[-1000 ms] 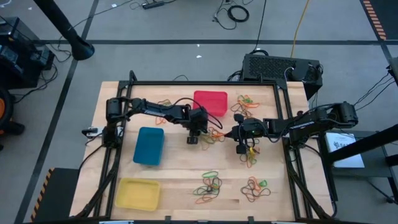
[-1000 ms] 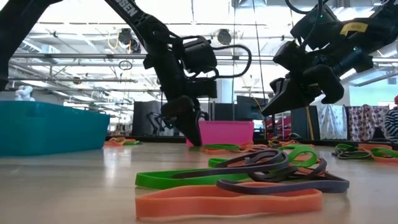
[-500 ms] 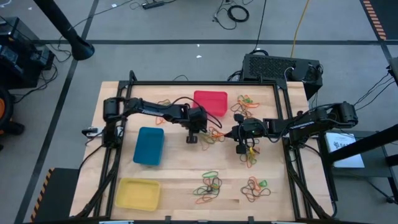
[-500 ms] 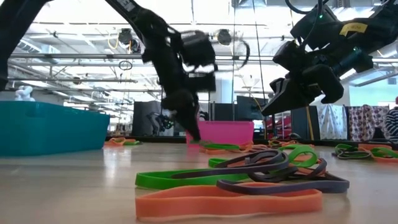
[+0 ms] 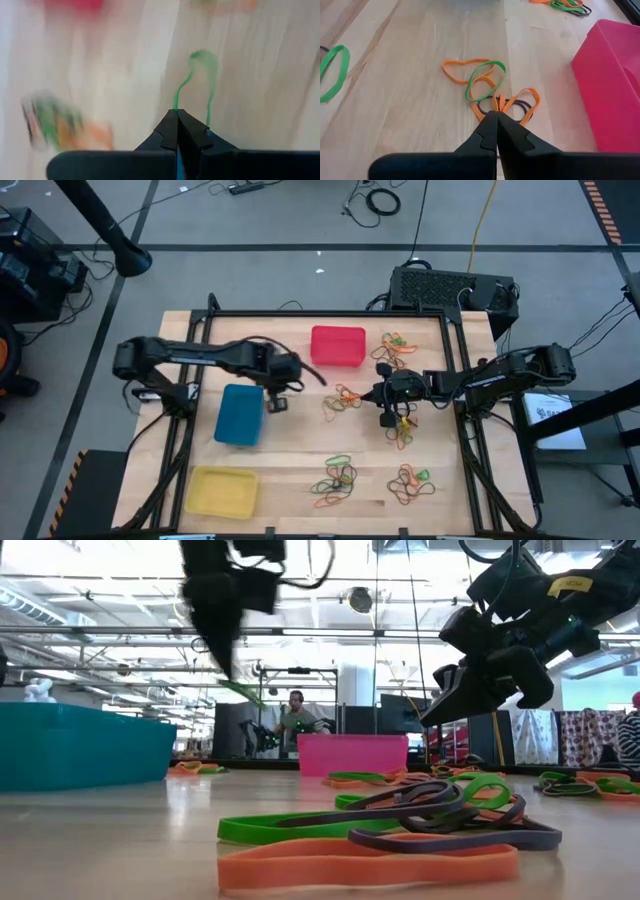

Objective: Sort rubber bands into baskets

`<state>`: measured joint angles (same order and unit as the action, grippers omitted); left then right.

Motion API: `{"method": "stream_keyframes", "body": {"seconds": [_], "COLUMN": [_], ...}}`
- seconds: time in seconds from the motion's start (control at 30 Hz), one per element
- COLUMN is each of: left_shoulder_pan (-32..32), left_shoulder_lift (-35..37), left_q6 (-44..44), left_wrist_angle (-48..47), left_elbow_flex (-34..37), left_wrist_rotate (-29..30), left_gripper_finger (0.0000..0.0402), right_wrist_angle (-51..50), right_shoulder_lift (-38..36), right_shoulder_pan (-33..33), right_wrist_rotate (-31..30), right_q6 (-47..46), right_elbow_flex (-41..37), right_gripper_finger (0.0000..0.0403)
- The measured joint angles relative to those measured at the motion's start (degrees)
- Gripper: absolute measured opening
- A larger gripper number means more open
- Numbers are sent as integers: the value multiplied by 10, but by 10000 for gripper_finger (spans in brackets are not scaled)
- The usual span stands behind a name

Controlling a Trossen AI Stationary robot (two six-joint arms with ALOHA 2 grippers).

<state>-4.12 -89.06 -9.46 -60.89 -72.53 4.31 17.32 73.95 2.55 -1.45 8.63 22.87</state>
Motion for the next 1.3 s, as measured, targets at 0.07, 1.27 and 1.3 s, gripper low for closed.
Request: {"method": "stream_keyframes", "body": {"seconds": [0.07, 1.27, 1.3], "left_shoulder_pan": [5, 16, 11], "left_shoulder_lift": [10, 10, 10], "left_q6": [-58, -151, -135], "left_wrist_angle": [-62, -206, -206], "left_elbow_flex": [0, 95, 87], "left_wrist_rotate": [-3, -47, -47], "left_gripper_finger": [3, 70, 70], "right_wrist_angle": [0, 12, 13], "right_shoulder_lift": [0, 0, 0], "right_shoulder_pan": [0, 0, 0], "right_wrist_rotate": [0, 0, 0], "right_q6": [2, 6, 7], "right_elbow_flex": [0, 0, 0], "right_gripper_finger": [0, 0, 0]}}
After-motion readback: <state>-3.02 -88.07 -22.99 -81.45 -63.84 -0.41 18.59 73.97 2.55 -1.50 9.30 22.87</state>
